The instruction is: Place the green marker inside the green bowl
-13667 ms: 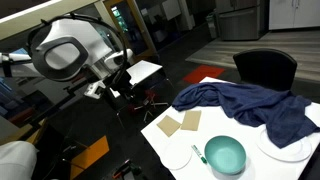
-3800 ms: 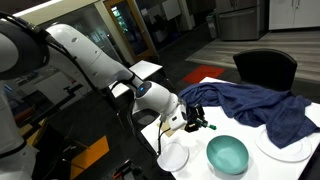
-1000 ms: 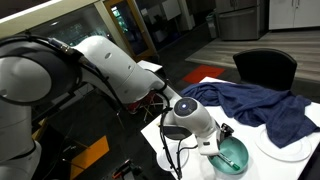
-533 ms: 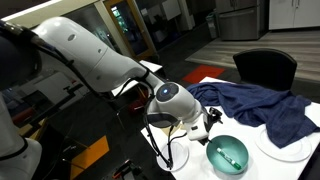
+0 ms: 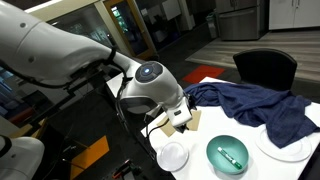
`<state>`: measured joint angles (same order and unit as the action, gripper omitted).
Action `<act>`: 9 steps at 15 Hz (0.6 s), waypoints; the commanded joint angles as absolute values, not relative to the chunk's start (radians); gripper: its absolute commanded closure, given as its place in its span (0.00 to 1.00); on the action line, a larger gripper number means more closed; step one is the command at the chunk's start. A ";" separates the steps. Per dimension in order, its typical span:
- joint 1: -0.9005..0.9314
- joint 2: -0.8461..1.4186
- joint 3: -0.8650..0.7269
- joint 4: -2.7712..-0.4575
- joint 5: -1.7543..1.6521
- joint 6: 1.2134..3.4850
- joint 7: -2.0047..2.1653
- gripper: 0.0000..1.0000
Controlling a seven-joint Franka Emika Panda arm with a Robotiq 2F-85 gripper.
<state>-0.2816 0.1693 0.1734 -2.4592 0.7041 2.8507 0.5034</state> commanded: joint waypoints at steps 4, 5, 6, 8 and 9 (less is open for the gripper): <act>-0.171 0.002 -0.013 -2.500 0.570 2.480 0.466 0.00; -0.165 -0.006 -0.028 -2.496 0.537 2.446 0.472 0.00; -0.158 -0.012 -0.038 -2.495 0.508 2.427 0.483 0.00; -0.147 -0.020 -0.051 -2.492 0.466 2.393 0.488 0.00; -0.143 0.015 -0.054 -2.478 0.500 2.434 0.475 0.00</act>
